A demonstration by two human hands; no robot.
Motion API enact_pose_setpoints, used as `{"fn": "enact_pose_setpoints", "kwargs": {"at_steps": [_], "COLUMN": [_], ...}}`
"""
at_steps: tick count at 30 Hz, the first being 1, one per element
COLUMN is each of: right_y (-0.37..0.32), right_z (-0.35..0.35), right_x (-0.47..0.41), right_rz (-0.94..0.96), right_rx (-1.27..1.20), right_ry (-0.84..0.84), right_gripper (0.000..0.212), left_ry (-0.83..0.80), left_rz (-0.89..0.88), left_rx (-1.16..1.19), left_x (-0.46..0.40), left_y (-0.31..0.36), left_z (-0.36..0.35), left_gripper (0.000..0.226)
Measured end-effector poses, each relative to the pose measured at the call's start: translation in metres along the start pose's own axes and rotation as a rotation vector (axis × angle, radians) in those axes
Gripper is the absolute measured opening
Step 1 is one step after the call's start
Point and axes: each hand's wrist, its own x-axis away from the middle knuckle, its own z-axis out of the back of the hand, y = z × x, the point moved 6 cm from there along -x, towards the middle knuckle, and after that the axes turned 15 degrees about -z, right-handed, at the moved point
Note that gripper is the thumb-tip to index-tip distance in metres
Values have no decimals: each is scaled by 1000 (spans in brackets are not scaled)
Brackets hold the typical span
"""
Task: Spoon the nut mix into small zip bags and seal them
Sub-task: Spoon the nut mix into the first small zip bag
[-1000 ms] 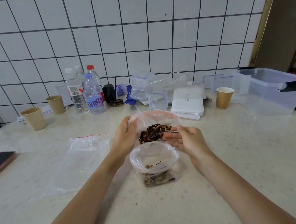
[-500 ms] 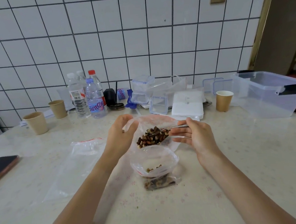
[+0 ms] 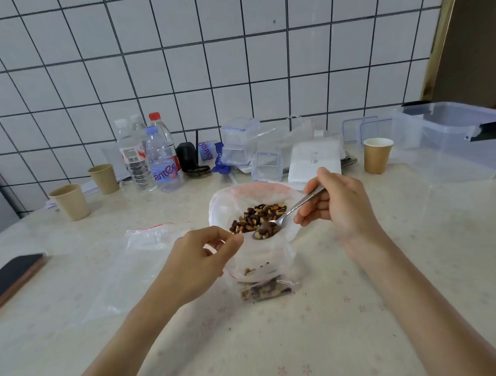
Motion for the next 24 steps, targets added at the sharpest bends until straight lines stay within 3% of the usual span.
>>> {"fn": "enact_pose_setpoints", "kwargs": {"at_steps": [2, 8, 14, 18, 24], "right_y": [-3, -7, -7, -6, 25], "right_z": [-7, -38, -42, -27, 2], "right_x": [6, 38, 45, 25, -12], "right_rz": [60, 366, 433, 324, -64], "right_rx": [71, 407, 454, 203, -93], "right_ry": [-46, -279, -299, -163, 78], "right_gripper": [44, 39, 38, 42, 44], "left_ry": [10, 67, 75, 64, 57], "left_rz": [-11, -15, 7, 21, 36], "left_rx": [48, 147, 134, 129, 48], "left_x": [3, 0, 2, 4, -4], "left_y": [0, 4, 0, -7, -12], "left_z": [-3, -3, 1, 3, 11], "left_gripper": [16, 17, 18, 16, 23]}}
